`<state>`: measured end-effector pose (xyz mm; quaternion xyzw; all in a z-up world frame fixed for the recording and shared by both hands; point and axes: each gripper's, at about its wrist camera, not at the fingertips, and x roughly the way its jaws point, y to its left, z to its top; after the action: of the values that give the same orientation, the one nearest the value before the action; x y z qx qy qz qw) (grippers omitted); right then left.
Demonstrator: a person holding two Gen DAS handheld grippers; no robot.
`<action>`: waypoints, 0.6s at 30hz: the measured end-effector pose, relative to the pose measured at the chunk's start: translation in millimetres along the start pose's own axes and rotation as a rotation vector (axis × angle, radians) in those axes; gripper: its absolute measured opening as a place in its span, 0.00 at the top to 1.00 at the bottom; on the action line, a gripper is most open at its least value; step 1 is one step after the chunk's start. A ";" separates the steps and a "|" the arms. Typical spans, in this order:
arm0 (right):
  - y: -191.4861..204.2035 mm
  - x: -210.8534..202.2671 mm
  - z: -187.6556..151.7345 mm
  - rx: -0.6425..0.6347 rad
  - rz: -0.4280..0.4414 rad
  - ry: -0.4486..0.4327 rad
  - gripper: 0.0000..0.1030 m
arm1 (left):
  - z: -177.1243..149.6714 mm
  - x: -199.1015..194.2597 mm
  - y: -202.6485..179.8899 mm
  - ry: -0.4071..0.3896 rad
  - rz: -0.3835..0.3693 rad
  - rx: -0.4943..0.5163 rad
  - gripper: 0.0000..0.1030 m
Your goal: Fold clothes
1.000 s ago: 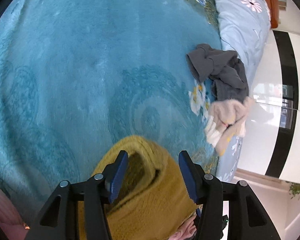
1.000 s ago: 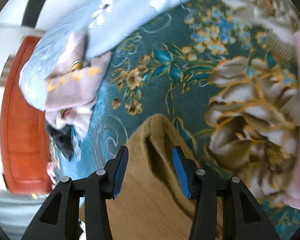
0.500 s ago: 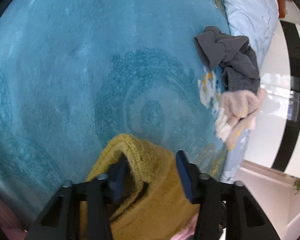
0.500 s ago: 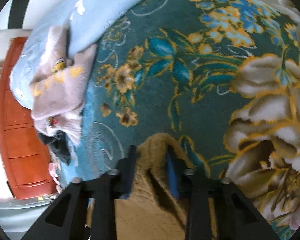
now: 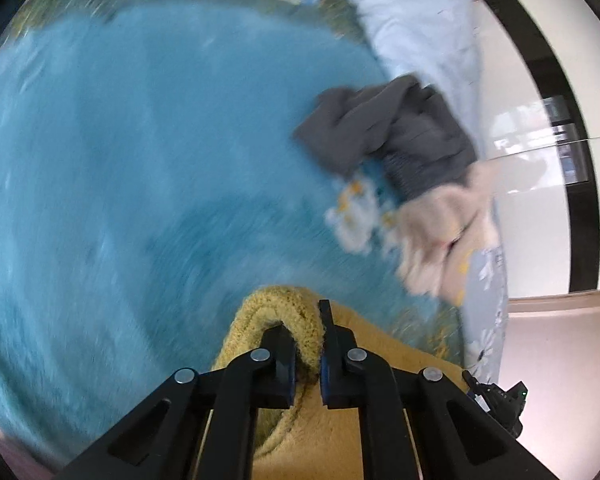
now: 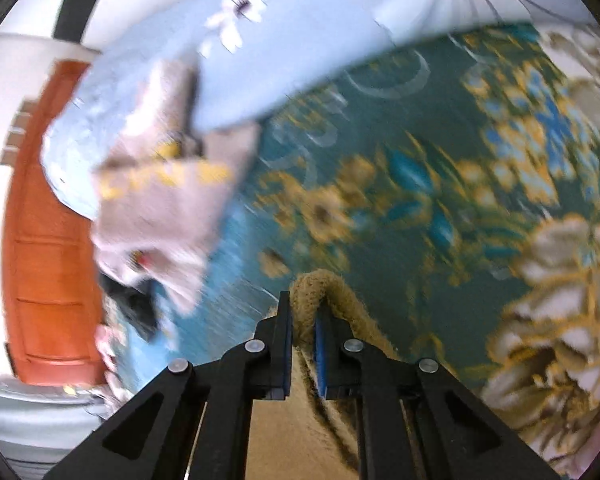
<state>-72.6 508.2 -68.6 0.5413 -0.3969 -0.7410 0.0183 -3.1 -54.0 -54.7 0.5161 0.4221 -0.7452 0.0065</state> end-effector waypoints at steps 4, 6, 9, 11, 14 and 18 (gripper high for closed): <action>16.4 7.7 14.0 -0.018 0.004 -0.030 0.91 | 9.0 5.2 0.7 0.030 0.022 -0.016 0.87; 23.5 17.8 15.5 -0.042 -0.025 -0.015 0.90 | 6.6 9.9 3.2 0.065 0.041 0.001 0.83; 28.4 27.1 15.3 -0.093 -0.086 -0.004 0.87 | 0.7 7.5 1.7 0.065 0.113 0.074 0.62; 26.0 23.4 14.7 -0.096 -0.081 -0.014 0.87 | -4.8 0.1 2.2 0.039 0.155 0.099 0.57; 24.0 4.5 7.8 -0.120 -0.096 -0.075 0.69 | -17.1 -14.0 1.9 0.000 0.170 0.106 0.57; 13.2 -24.9 -20.4 -0.148 -0.101 -0.114 0.68 | -49.1 -17.6 -15.2 0.036 0.076 0.164 0.57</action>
<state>-50.9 498.9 -43.1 0.5149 -0.3135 -0.7979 -0.0018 35.8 -20.5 -37.0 0.5438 0.3396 -0.7673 -0.0150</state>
